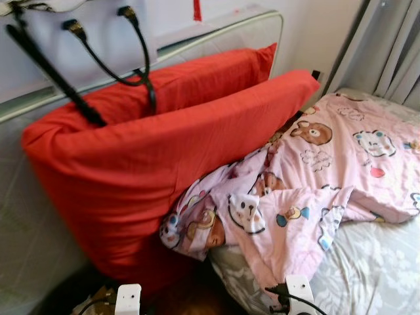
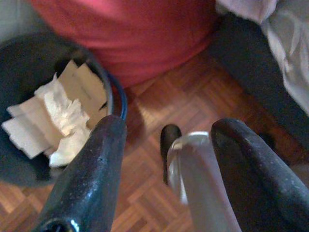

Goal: Clean up the room

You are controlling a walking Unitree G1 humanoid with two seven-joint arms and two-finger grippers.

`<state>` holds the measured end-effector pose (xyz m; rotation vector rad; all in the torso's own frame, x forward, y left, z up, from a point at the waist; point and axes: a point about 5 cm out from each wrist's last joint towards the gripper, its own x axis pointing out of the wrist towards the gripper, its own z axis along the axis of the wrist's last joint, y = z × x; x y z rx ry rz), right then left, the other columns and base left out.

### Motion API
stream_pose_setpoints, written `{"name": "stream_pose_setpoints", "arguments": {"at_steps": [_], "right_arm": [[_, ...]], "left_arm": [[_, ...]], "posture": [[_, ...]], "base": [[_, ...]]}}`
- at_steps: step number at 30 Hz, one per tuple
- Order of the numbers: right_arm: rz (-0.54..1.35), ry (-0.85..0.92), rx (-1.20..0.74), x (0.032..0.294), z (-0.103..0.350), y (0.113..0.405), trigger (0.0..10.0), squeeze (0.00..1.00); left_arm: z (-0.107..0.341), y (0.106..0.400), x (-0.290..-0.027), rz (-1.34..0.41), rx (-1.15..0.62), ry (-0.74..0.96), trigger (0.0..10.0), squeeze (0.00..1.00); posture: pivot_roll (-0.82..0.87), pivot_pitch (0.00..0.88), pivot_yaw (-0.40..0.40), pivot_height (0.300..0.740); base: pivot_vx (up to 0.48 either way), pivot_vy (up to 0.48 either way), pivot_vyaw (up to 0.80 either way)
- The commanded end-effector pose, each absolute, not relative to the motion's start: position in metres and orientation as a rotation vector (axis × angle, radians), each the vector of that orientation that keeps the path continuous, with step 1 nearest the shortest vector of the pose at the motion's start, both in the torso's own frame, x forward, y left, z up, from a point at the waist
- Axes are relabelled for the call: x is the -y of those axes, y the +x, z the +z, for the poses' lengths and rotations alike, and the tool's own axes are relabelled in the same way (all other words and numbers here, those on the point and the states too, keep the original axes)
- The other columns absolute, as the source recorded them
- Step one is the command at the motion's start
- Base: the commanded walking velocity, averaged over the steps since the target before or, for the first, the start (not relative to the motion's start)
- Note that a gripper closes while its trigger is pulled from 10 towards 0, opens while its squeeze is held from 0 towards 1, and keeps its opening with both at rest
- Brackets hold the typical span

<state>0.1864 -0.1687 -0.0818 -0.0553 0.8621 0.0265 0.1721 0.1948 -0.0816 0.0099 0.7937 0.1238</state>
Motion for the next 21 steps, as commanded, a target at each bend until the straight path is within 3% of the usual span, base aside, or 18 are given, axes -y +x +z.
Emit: {"name": "stream_pose_setpoints", "arguments": {"at_steps": [1, 12, 21], "right_arm": [[0.017, -0.064, -0.870, 0.170, -0.084, 0.182, 10.0, 0.00], [-0.130, -0.081, -0.796, 0.190, -0.075, 0.193, 10.0, 0.00], [-0.246, -0.041, -0.644, 0.204, -0.054, 0.221, 10.0, 0.00]], "left_arm": [[-0.083, 0.168, -0.195, 0.116, -0.810, 0.022, 10.0, 0.00], [-0.084, 0.168, -0.196, 0.116, -0.811, 0.024, 10.0, 0.00], [-0.084, 0.167, -0.196, 0.116, -0.819, 0.029, 10.0, 0.00]], "posture": [[0.08, 0.050, -0.027, 0.740], [0.08, 0.057, -0.027, 0.740], [0.07, 0.056, -0.029, 0.740]], "base": [[-0.442, 0.000, 0.00], [-0.433, 0.000, 0.00], [0.000, 0.000, 0.00]]}}
